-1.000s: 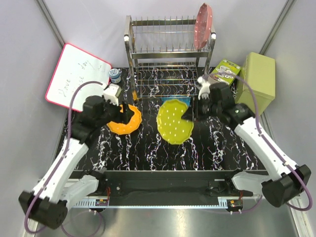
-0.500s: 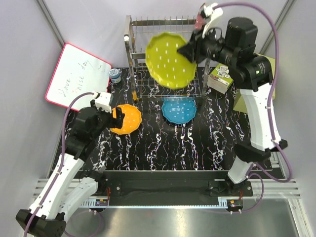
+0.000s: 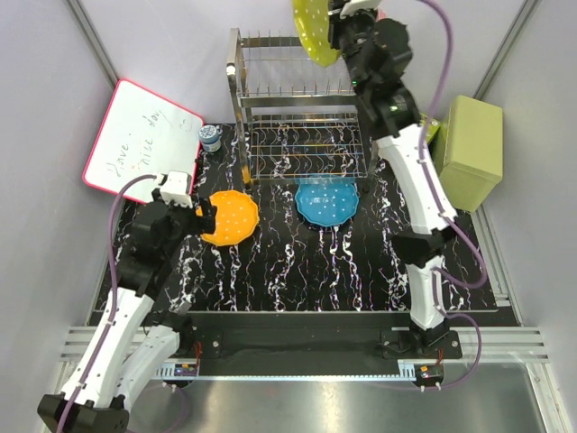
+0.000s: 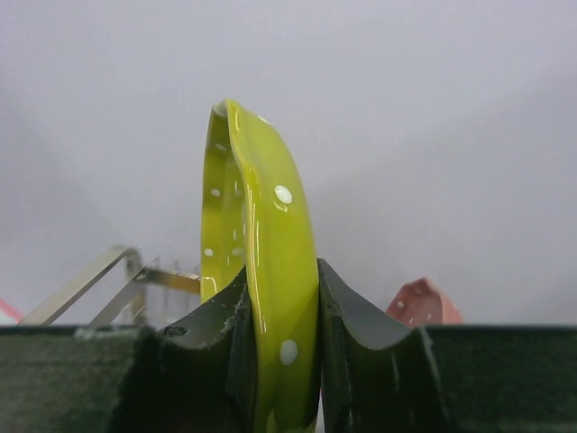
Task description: Load the plates into the dish rack
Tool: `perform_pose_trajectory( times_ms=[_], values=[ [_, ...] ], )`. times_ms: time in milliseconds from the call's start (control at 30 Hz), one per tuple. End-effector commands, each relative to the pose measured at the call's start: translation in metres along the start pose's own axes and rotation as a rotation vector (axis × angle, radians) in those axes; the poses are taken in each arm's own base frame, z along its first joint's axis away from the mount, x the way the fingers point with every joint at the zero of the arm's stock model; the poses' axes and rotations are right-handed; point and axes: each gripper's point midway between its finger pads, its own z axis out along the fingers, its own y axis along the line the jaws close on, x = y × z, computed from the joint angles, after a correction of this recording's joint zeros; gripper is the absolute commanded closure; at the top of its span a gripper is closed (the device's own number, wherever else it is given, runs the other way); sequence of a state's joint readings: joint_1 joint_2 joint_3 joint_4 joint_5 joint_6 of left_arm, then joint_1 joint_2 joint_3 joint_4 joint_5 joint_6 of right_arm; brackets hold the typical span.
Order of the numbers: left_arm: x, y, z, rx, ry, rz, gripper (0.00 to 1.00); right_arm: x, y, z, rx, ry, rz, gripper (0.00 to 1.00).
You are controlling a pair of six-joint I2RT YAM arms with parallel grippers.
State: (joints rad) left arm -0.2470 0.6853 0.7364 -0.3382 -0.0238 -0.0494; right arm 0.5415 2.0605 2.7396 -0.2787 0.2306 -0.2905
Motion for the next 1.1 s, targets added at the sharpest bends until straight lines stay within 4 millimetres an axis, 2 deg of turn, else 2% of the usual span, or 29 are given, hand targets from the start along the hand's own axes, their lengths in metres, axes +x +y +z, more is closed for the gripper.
perform_pose_trajectory(
  times_ms=[0,200,433,567,667,733,767,900,1067],
  values=[
    [0.0,-0.006,-0.001,0.033,-0.028,-0.066,0.19,-0.121,-0.051,-0.023,0.321,-0.451,0.013,1.0],
    [0.008,-0.011,0.002,0.057,-0.015,-0.088,0.19,-0.116,-0.05,-0.022,0.39,-0.469,-0.082,1.0],
    [0.018,-0.015,0.005,0.072,0.007,-0.139,0.19,-0.105,-0.066,-0.02,0.434,-0.423,-0.169,1.0],
    [0.016,-0.019,0.003,0.088,-0.026,-0.161,0.19,-0.083,-0.09,-0.014,0.43,-0.295,-0.225,1.0],
    [0.019,-0.017,0.001,0.084,-0.041,-0.155,0.19,-0.063,-0.098,-0.014,0.446,-0.183,-0.267,1.0],
    [0.022,-0.016,0.0,0.079,-0.043,-0.147,0.19,-0.058,-0.105,-0.018,0.475,-0.141,-0.293,1.0],
    [0.022,-0.016,-0.001,0.08,-0.049,-0.148,0.19,-0.051,-0.105,-0.016,0.474,-0.12,-0.301,1.0],
    [0.029,-0.019,0.0,0.097,-0.045,-0.166,0.19,-0.048,-0.109,-0.017,0.486,-0.108,-0.306,1.0],
    [0.032,-0.024,0.001,0.123,-0.037,-0.184,0.19,-0.032,-0.108,-0.013,0.49,-0.07,-0.298,1.0]
  ],
)
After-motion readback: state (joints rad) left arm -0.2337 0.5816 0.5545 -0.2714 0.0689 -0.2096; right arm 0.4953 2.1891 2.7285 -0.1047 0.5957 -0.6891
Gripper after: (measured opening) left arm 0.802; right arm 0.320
